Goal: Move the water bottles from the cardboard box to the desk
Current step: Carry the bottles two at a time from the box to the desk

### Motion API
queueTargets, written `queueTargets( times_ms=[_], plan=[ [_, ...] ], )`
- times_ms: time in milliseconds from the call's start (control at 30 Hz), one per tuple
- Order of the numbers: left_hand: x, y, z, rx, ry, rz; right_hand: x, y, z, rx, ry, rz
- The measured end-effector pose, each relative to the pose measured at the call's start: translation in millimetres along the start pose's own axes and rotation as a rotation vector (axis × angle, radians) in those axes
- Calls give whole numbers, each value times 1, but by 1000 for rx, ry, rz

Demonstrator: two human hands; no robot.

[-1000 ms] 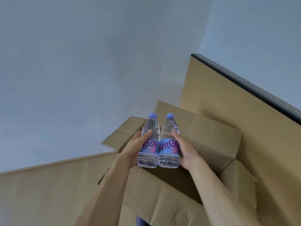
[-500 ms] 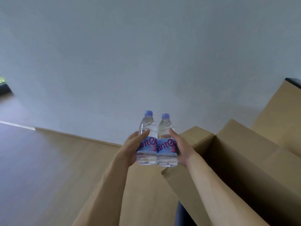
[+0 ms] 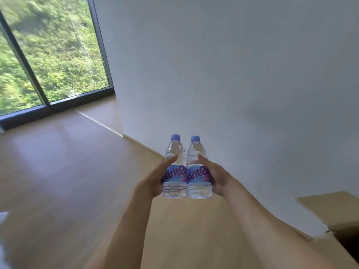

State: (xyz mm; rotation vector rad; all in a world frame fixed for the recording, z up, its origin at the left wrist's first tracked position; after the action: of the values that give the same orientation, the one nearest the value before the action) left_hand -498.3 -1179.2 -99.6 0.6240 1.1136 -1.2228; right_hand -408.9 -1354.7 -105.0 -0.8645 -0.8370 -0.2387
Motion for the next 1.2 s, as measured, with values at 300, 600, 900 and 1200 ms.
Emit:
queueTargets(
  times_ms=[300,600,900,1200],
  plan=[
    [-47,-15,-136,-246,80,126,5,105,126,259,-131,145],
    [-88,-4,-239,-498,74,190,23,217,228,430,-283,192],
    [-138,49,-300,-710,12,250,80,328,305,605,-437,346],
    [-169,71,-352,-847,-99,373,112,396,374,823,-461,473]
  ],
)
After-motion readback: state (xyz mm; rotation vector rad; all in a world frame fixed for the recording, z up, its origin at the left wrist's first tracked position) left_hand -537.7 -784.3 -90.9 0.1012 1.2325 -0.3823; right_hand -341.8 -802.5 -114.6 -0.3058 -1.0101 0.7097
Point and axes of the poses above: each hand's wrist, its own y-axis towards the middle knuckle, its own z-axis out of the palm, x = y × z, the point moved 1 cm from there along y, towards the middle knuckle, and after that the axes turned 15 degrees about z, right-handed, at the moved point
